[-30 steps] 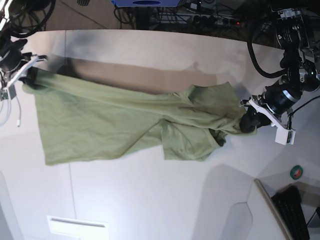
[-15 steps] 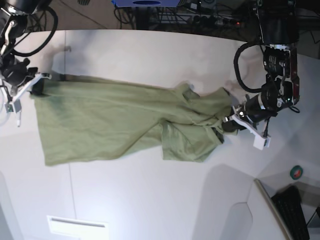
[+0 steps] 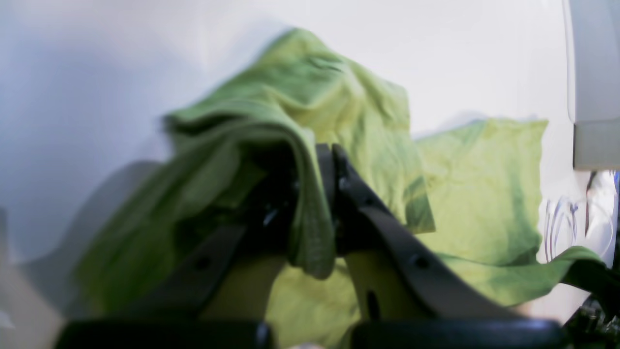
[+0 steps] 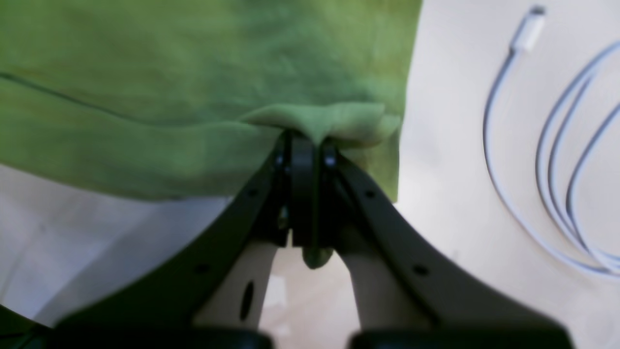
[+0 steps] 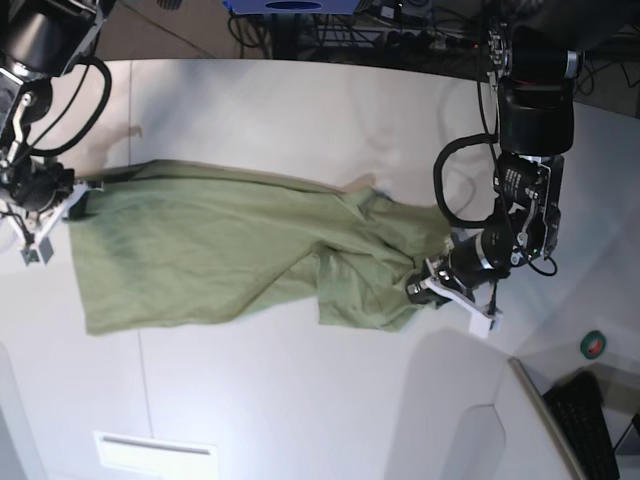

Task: Layout the t-shirt on the table in an organized manner, then fold the t-shirt properly
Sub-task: 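Drag the held shirt edge with the left gripper to flatten the body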

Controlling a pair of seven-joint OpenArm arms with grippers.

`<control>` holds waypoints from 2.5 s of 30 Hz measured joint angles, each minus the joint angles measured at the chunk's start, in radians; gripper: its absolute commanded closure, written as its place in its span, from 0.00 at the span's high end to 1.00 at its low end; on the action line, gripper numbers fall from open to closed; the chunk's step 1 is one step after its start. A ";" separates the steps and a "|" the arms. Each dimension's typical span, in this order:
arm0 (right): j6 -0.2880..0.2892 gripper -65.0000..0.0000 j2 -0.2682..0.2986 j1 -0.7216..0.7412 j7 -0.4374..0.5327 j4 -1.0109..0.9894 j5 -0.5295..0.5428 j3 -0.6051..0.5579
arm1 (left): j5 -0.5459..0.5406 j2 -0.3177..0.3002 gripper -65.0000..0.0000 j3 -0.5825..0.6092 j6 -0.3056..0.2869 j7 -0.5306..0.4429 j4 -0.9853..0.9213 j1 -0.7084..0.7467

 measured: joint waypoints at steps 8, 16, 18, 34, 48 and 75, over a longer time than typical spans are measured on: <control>0.000 0.00 -0.002 0.002 0.005 0.000 0.003 -0.003 | 0.002 -0.012 0.51 0.001 0.001 -0.053 -0.031 0.027; 0.000 0.00 0.000 0.001 0.002 0.000 0.003 -0.003 | -0.005 -0.084 0.78 -0.002 -0.003 -0.051 0.170 0.134; 0.000 0.00 -0.001 0.000 0.002 0.000 0.004 -0.004 | -0.006 -0.085 0.78 -0.003 0.000 -0.052 0.225 0.190; 0.000 0.00 0.002 0.000 0.002 0.000 0.001 -0.005 | -0.001 -0.021 0.78 -0.224 -0.080 -0.046 0.306 0.406; 0.000 0.00 0.000 0.000 0.002 0.000 0.001 -0.005 | 0.002 0.009 0.63 -0.111 -0.079 -0.053 0.192 0.312; 0.040 0.00 0.018 -0.155 0.010 -0.010 0.006 0.001 | 0.001 -0.115 0.00 -0.111 -0.079 0.040 0.576 0.560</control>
